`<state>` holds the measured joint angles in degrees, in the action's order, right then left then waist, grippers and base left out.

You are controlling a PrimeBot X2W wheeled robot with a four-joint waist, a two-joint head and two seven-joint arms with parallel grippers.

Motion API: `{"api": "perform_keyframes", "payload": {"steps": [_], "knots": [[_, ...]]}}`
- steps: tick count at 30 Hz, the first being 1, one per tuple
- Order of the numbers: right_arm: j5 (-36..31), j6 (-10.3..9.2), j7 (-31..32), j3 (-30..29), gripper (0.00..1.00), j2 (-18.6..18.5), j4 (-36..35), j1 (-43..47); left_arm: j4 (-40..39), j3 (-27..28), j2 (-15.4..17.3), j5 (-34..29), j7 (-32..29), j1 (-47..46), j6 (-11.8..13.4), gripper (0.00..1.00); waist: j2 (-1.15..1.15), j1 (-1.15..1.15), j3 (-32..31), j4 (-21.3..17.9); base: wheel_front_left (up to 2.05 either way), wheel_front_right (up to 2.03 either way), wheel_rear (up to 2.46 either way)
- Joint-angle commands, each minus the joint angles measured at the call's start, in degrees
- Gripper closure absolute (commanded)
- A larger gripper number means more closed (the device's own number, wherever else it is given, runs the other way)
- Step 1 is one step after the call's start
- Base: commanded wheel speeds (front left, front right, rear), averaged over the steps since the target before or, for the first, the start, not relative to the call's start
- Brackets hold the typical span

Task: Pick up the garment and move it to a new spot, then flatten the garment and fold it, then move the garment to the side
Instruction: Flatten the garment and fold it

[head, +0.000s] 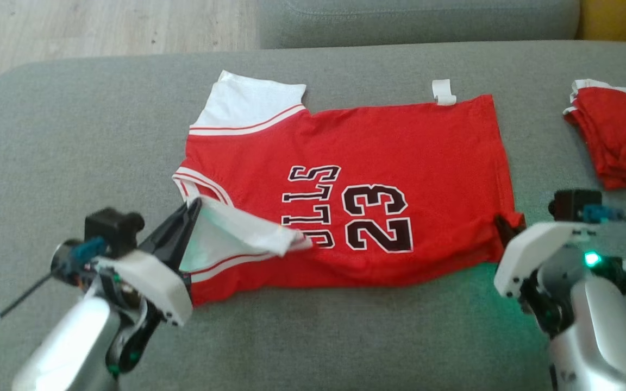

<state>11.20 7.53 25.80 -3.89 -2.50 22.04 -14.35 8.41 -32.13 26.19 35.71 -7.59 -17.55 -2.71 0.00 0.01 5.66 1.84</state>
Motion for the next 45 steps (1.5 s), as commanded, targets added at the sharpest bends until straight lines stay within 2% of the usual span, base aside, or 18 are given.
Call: {"api": "perform_keyframes", "payload": {"steps": [1, 8, 18, 19, 20, 21, 22, 23, 30, 36, 40, 45], "knots": [[-0.13, -0.04, 0.42, 1.49, 1.00, -0.38, -0.93, -3.24, 0.03, 1.94, 0.97, 0.30, -0.03, -3.98, -0.49, 1.00, 0.00, -0.01, 0.30, -0.16, 0.00, 0.00, 0.00], [-0.65, -0.04, -0.17, 0.33, 1.00, -0.38, 6.00, -9.96, 9.26, 1.26, -0.95, 0.59, 0.97, -9.95, -2.36, 1.00, 0.00, -0.01, 1.98, -0.70, 0.00, 0.00, 0.00], [-1.34, -0.04, -3.05, 0.47, 1.00, -0.38, 14.52, -16.08, 16.36, 0.46, -2.40, 0.99, 3.07, -13.96, -3.46, 1.00, 0.00, -0.01, 2.95, -0.86, 0.00, 0.00, 0.00], [-1.32, -0.04, -3.30, 0.55, 0.75, -0.38, 15.31, -16.52, 16.98, 0.32, -2.61, 1.04, 3.16, -14.24, -3.52, 1.00, 0.00, -0.01, 2.96, -0.87, 0.00, 0.00, 0.00], [-1.20, -0.04, -3.67, 0.66, 0.58, -0.38, 16.00, -17.02, 17.63, 0.41, -2.85, 1.19, 3.32, -14.49, -3.46, 1.00, 0.00, -0.01, 3.00, -0.89, 0.00, 0.00, 0.00], [-1.02, -0.04, -4.19, 0.84, 0.02, -0.38, 16.58, -17.58, 18.15, 0.44, -3.01, 1.23, 3.54, -14.76, -3.45, 0.80, 0.00, -0.01, 3.07, -0.93, 0.00, 0.00, 0.00], [-0.79, -0.04, -4.82, 1.08, 0.00, -0.38, 17.08, -18.17, 18.60, 0.47, -3.12, 1.22, 3.85, -15.00, -3.45, 0.53, 0.00, -0.01, 3.12, -0.99, 0.00, 0.00, 0.00], [-0.27, -0.04, -6.17, 1.63, 0.00, -0.38, 18.03, -19.32, 19.42, 0.55, -3.29, 1.24, 4.32, -15.41, -3.41, 0.00, 0.00, -0.01, 3.19, -1.09, 0.00, 0.00, 0.00], [0.51, -0.04, -10.71, 3.03, 0.00, -0.38, 20.76, -22.21, 20.22, 0.97, -3.32, 1.48, 6.17, -16.16, -3.42, 0.00, 0.00, -0.01, 3.07, -1.02, 0.00, 0.00, 0.00], [-2.58, -0.04, -14.10, 2.36, 0.00, -0.38, 19.78, -20.93, 17.63, 1.63, -2.42, 1.98, 8.16, -13.87, -3.02, 0.00, 0.00, -0.01, 1.48, -0.71, 0.00, 0.00, 0.00], [-6.70, -0.04, -16.15, 0.96, 0.00, -0.38, 16.32, -16.98, 12.90, 2.46, -0.94, 3.03, 8.77, -9.03, -1.50, 0.00, 0.00, -0.01, -0.24, -0.27, 0.00, 0.00, 0.00], [-7.45, -0.04, -16.73, -0.10, 0.00, -0.38, 9.54, -9.35, 5.83, 2.40, 0.58, 4.94, 7.07, 0.28, 1.73, 0.00, 0.00, -0.01, -2.11, 0.36, 0.00, 0.00, 0.00]]}}
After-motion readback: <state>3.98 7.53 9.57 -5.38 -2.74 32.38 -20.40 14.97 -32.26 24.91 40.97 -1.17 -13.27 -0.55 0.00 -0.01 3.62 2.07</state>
